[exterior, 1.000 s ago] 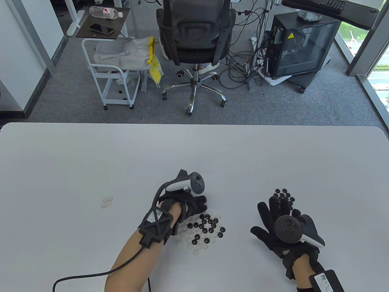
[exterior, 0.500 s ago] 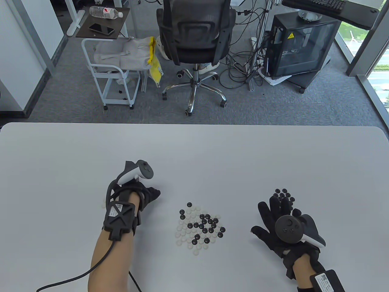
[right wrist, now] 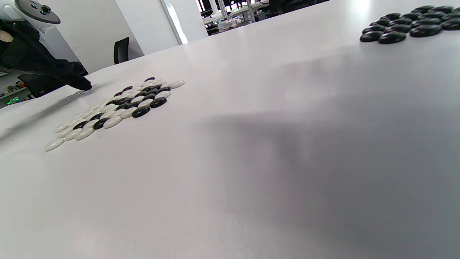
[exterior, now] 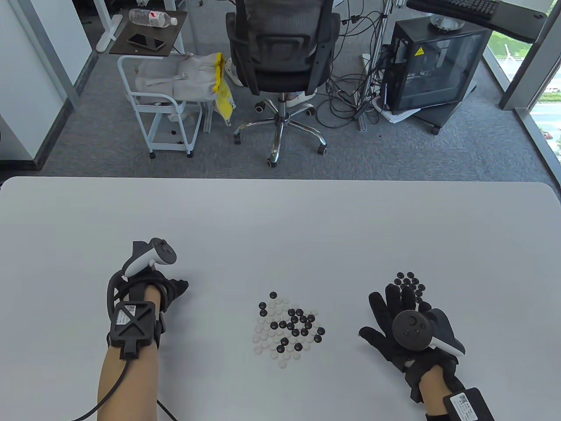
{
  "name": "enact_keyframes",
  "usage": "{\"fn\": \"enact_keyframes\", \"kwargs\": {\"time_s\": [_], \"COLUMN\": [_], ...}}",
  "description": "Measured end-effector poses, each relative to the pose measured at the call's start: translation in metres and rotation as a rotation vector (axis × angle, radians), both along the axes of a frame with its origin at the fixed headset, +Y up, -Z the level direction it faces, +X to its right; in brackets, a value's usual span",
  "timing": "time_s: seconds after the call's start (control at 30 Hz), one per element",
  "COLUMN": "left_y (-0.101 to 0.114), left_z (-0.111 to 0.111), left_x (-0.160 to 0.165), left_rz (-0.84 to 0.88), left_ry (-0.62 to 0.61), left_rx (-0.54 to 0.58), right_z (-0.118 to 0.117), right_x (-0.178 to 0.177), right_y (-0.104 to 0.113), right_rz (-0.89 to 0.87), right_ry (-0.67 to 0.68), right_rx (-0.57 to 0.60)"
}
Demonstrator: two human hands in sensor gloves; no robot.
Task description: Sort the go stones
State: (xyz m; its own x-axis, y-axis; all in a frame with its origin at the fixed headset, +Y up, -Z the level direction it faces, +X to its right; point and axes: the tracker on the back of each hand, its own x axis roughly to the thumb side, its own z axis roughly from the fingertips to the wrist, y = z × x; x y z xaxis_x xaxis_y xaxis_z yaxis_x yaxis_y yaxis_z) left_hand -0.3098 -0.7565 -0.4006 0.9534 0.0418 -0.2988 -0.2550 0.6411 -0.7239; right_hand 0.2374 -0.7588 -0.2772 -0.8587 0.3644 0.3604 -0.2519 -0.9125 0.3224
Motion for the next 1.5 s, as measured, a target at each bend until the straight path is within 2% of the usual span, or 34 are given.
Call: {"fn": "enact_keyframes", "kwargs": {"time_s": [0.17,0.33,0.47,0.63,0.87,1.07,1.2,1.3,1.4,1.5], "left_y": [0.001,0.016,0.034,0.044,0.031,0.006,-0.011,-0.011,-0.007,-0.008], "left_z": [0.001,0.002,0.008,0.030,0.073,0.091,0.102,0.108,0.112,0.111], "left_x": [-0.006,0.010,0.039,0.090,0.156,0.185,0.186,0.173,0.146,0.105], "left_rz": [-0.013,-0.020,-0.020,-0.050,0.021,0.035,-0.008,-0.018,-0.055,-0.082], "left_ry": [0.024,-0.051,-0.193,-0.445,-0.737,-0.841,-0.868,-0.842,-0.789,-0.680], "left_rx": [-0.006,0.037,0.072,0.097,0.068,0.020,-0.020,-0.008,0.003,-0.008], "right_z": [0.000,0.000,0.000,0.000,0.000,0.001,0.002,0.002,0.002,0.002], "right_x": [-0.001,-0.002,-0.002,-0.002,-0.003,-0.003,-0.003,-0.002,-0.001,0.000], "right_y": [0.000,0.000,0.000,0.000,0.001,0.001,0.002,0.002,0.003,0.003], "right_rz": [0.003,0.005,0.008,0.002,0.003,0.006,0.003,0.000,0.001,0.001], "right_ry": [0.002,0.002,0.001,0.002,0.005,0.006,0.005,0.004,0.003,0.002], "right_rx": [-0.006,-0.007,-0.010,-0.002,0.000,-0.003,0.005,0.006,0.007,0.006]}}
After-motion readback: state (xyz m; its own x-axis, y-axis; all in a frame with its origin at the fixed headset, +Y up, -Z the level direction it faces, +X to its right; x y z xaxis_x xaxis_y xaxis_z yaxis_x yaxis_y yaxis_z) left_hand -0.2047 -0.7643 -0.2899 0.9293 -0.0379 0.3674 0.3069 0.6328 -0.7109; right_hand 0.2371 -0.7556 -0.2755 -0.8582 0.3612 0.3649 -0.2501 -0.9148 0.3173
